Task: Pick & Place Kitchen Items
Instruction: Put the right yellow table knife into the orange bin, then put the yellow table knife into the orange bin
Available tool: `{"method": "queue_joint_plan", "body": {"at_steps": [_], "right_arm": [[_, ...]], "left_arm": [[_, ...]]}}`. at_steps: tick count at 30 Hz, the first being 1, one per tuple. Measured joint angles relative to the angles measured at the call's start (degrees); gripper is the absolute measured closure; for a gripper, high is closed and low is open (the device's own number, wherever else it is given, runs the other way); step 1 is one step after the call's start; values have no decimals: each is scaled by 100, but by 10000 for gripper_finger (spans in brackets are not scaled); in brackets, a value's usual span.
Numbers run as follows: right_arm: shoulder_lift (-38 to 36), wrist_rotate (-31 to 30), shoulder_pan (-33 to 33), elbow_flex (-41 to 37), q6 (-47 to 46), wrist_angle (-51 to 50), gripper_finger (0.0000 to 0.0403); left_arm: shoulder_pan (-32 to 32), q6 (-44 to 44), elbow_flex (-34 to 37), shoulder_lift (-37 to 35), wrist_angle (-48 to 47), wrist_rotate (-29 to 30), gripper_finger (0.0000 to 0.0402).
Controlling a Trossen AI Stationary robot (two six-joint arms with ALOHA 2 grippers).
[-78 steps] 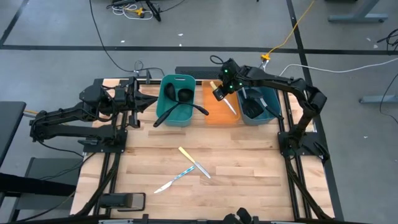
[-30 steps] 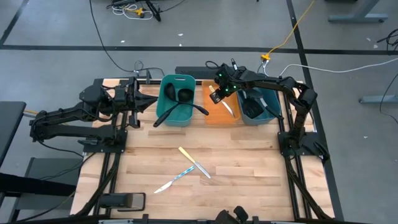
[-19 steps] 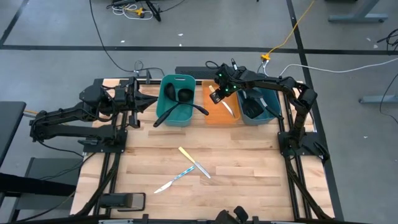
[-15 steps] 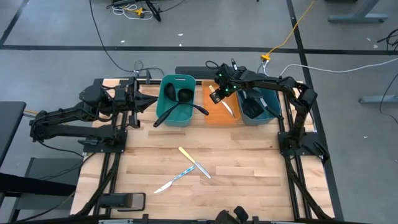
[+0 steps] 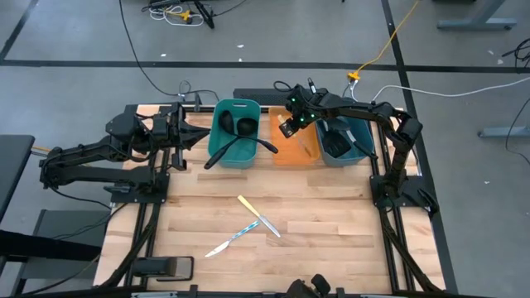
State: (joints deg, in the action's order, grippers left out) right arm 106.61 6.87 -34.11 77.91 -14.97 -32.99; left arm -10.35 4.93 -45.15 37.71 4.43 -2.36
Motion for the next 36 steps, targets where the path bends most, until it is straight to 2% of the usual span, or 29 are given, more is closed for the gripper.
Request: {"method": "queue_joint_plan", "body": {"at_steps": [11,23,28,36], "right_arm": [[-4,2,0,0,-1,37,233],[-4,20,-2,0,4,42,225],[-4,20,-2,0,45,42,236],[-7,7,24,0,44,41,289]], "left_arm": [[-1,0,0,-2,0,1,386],[0,0,0,-2,0,1,386],[0,0,0,-2,0,1,386],[-2,-7,0,-2,0,-1,386]]}}
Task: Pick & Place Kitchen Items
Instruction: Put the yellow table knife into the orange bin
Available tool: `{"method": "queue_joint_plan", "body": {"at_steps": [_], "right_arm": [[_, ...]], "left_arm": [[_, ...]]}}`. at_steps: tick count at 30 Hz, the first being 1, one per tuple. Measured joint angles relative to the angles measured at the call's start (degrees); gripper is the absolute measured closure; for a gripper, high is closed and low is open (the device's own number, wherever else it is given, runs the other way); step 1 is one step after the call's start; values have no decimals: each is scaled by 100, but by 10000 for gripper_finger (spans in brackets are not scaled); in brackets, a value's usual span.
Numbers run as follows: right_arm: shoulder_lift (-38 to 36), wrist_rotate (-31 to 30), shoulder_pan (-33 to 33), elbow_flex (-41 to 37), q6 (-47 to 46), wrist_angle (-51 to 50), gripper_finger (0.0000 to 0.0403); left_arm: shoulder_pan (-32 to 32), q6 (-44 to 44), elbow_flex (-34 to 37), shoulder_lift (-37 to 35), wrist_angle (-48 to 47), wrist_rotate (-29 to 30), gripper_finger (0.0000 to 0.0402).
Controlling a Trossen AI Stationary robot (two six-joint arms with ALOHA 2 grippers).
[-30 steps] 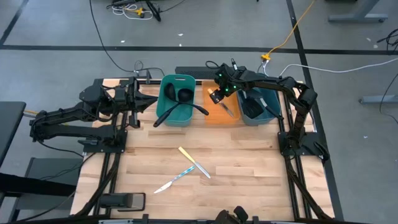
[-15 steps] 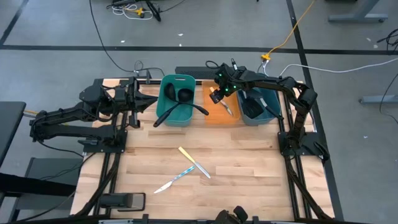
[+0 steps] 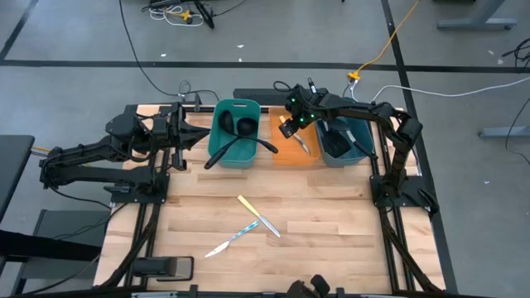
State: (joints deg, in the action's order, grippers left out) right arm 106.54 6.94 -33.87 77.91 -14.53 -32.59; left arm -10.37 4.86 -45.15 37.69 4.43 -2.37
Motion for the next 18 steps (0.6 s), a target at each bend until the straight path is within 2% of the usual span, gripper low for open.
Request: {"method": "queue_joint_plan", "body": {"at_steps": [11,18], "right_arm": [[-2,11,79,-2,-19,-1,373],[-2,11,79,-2,-19,-4,398]], "left_arm": [[2,-9,0,0,0,0,386],[1,-11,0,0,0,-22,386]]}}
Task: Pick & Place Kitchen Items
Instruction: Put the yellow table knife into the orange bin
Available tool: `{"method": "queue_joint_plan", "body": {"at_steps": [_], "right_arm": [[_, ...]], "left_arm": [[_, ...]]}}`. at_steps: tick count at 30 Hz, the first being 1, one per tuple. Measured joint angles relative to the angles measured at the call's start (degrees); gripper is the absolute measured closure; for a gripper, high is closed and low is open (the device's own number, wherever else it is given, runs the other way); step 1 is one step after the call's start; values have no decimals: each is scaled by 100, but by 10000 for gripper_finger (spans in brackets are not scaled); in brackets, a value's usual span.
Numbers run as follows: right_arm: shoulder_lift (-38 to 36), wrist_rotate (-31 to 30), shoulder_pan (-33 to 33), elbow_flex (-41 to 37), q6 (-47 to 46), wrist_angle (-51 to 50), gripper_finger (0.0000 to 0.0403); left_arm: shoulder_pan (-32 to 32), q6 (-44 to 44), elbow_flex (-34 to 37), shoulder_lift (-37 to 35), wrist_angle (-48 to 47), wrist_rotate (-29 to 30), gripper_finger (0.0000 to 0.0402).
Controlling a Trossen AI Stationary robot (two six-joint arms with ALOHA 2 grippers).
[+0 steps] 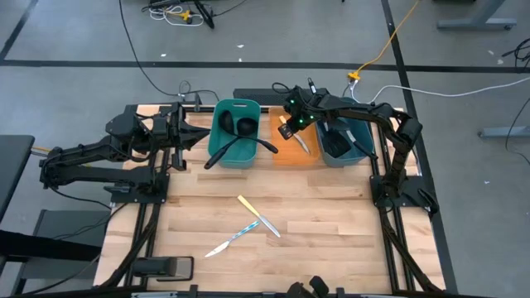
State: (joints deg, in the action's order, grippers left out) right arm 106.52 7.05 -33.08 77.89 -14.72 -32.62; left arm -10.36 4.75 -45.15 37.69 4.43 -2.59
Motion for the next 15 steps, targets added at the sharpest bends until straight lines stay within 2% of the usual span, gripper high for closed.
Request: {"method": "queue_joint_plan", "body": {"at_steps": [9,15], "right_arm": [[-52,-60,2,-5,20,-20,400],[-554,-385,96,-4,179,-14,401]], "left_arm": [[1,-2,0,0,0,-2,386],[1,-2,0,0,0,-2,386]]}}
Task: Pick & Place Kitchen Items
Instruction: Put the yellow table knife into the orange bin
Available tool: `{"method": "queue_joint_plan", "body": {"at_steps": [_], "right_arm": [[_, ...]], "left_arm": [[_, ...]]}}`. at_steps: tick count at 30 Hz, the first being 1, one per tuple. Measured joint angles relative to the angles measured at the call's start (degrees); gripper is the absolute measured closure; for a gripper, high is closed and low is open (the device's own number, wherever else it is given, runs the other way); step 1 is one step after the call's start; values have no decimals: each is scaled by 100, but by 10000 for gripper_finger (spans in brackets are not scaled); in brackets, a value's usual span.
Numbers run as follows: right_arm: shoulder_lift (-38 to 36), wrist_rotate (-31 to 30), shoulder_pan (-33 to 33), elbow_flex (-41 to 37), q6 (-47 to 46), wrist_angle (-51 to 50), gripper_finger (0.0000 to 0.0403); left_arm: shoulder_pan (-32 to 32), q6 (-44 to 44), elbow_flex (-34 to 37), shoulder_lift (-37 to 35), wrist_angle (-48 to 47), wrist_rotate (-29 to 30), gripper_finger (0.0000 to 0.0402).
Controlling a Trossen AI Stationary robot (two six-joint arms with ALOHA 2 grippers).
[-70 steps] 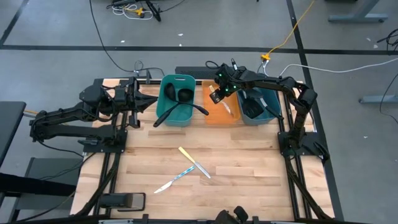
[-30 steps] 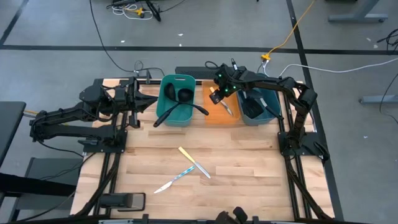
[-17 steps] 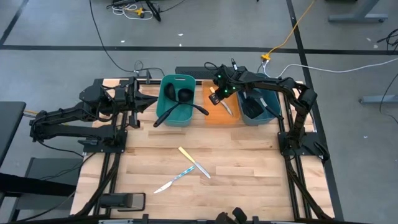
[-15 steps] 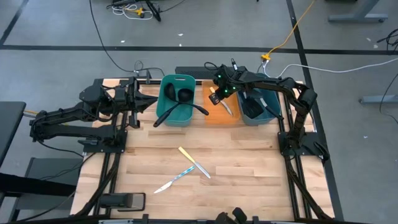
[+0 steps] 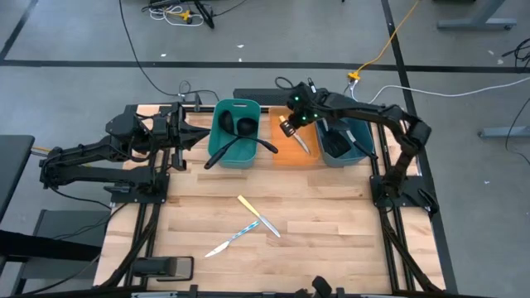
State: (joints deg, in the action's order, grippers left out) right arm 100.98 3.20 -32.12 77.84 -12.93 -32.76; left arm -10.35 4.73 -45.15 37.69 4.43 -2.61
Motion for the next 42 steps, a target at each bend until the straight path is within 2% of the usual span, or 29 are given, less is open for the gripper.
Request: {"method": "queue_joint_plan", "body": {"at_steps": [15,25,42], "right_arm": [[-1390,-194,292,0,68,106,402],[-2119,-465,884,0,184,260,403],[-2391,-684,1705,2,348,726,403]], "left_arm": [[-1,3,0,-2,0,0,386],[0,2,0,-2,0,0,386],[-1,0,0,-2,1,0,386]]}}
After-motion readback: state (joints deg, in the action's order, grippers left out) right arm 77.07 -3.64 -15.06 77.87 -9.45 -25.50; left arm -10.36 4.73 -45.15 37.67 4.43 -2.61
